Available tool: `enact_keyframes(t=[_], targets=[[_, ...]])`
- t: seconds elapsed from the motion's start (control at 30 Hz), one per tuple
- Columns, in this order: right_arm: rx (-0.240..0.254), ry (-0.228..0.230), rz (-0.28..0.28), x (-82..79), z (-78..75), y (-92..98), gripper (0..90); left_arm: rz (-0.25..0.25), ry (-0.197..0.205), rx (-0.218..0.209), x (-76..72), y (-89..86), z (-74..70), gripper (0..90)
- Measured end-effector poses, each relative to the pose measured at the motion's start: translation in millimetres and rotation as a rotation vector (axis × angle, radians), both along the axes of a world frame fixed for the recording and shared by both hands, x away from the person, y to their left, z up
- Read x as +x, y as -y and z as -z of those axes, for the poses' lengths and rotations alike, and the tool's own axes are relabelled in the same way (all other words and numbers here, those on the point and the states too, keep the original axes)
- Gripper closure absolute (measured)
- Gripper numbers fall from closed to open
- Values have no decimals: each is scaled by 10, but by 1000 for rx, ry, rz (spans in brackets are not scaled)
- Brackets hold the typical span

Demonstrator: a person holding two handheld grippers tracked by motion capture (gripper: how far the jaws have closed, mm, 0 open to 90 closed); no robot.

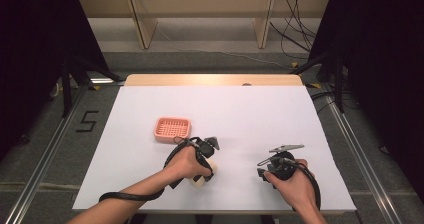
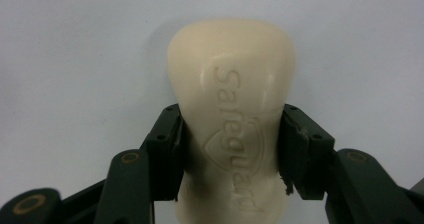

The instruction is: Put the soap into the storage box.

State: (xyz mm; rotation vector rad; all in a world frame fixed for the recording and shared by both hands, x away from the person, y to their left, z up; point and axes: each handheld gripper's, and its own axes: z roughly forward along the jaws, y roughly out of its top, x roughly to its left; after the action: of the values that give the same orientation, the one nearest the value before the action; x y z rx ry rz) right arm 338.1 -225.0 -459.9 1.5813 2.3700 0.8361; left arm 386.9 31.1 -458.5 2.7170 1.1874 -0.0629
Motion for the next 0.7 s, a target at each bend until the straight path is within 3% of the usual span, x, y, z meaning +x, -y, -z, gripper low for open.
enact_keyframes(t=[0.2, 0.27, 0.3, 0.43, 0.47, 0.7], targets=[[11, -19, 5, -9, -24, -7, 565, 41, 10, -3, -1, -14, 0, 493], [14, -17, 0, -9, -22, -3, 565, 77, 15, 10, -7, -20, -7, 494], [1, -5, -11, -4, -11, 7, 564, 137, 35, 36, 8, -36, -15, 494], [5, -10, -9, -5, -13, 1, 563, 105, 27, 34, -5, -47, -14, 494], [5, -10, -9, -5, -13, 1, 563, 130, 30, 46, 17, -63, -23, 494], [4, -10, -9, -4, -10, 1, 562, 135, 55, 26, 10, -105, -68, 495]])
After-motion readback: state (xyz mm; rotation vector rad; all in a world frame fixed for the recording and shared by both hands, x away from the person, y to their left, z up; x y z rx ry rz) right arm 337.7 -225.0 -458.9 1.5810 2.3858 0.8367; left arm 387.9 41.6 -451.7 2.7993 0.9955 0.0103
